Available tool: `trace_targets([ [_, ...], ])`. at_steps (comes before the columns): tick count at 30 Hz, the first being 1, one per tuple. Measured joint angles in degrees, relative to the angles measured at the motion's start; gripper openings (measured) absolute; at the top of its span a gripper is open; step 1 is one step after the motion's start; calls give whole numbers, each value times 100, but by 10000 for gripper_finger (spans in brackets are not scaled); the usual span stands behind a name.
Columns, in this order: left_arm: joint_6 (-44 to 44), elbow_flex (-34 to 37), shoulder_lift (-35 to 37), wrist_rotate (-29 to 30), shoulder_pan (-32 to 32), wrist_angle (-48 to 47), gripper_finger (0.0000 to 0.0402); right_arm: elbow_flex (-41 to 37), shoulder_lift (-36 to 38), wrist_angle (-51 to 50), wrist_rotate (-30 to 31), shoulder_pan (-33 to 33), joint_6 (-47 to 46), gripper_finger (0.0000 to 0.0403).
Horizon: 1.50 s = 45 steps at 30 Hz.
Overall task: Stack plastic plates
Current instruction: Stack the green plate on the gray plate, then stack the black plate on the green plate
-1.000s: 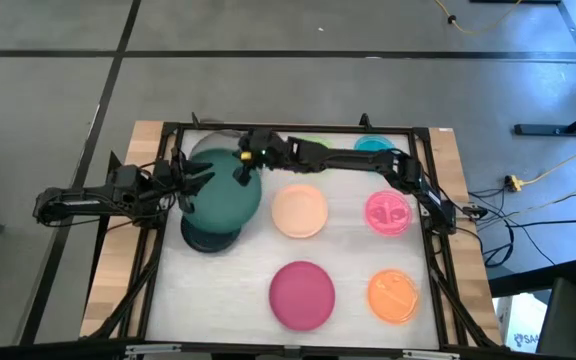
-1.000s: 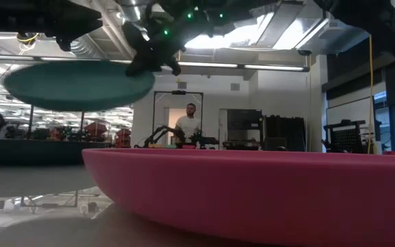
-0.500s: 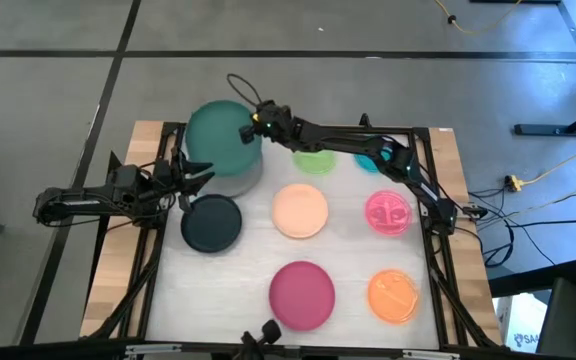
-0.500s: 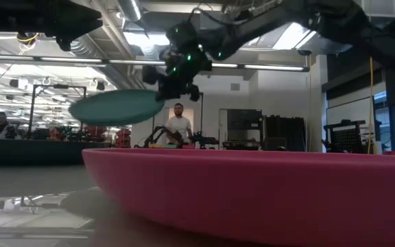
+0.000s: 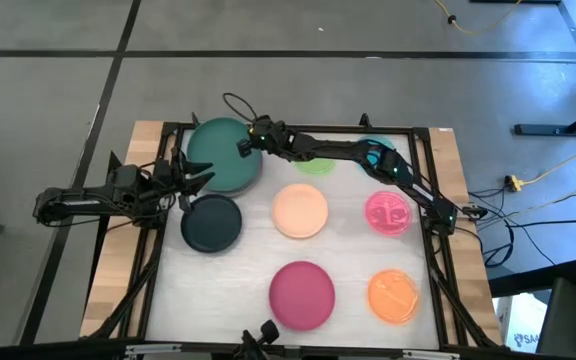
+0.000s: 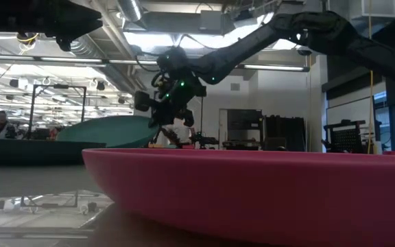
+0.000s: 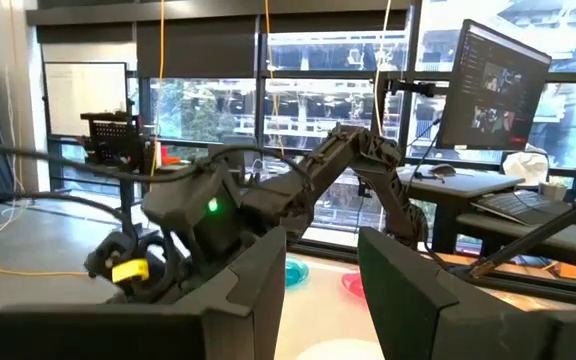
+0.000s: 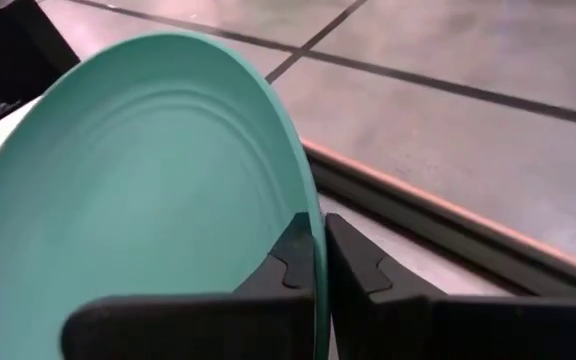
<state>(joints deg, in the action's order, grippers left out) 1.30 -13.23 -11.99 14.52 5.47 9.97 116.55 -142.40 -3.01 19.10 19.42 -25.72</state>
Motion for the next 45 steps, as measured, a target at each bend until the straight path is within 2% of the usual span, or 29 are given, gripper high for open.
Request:
trace_targets([
  [10,0,0,-2,0,0,-1,121,0,-6,-89,71,-4,-1,5],
  [20,0,0,-1,-2,0,-1,121,0,-6,-134,-69,-4,73,99],
  [25,0,0,-2,-4,0,-13,121,0,-6,-170,-131,-4,374,124],
  [30,0,0,0,-135,0,-139,121,-7,101,-350,-552,-44,959,126],
  [39,234,2,-332,-700,-2,-257,121,-2,967,-1504,-462,-718,2746,127],
  [45,638,2,-986,-949,-250,-286,121,-2,1379,-1957,-323,-1291,3271,127],
])
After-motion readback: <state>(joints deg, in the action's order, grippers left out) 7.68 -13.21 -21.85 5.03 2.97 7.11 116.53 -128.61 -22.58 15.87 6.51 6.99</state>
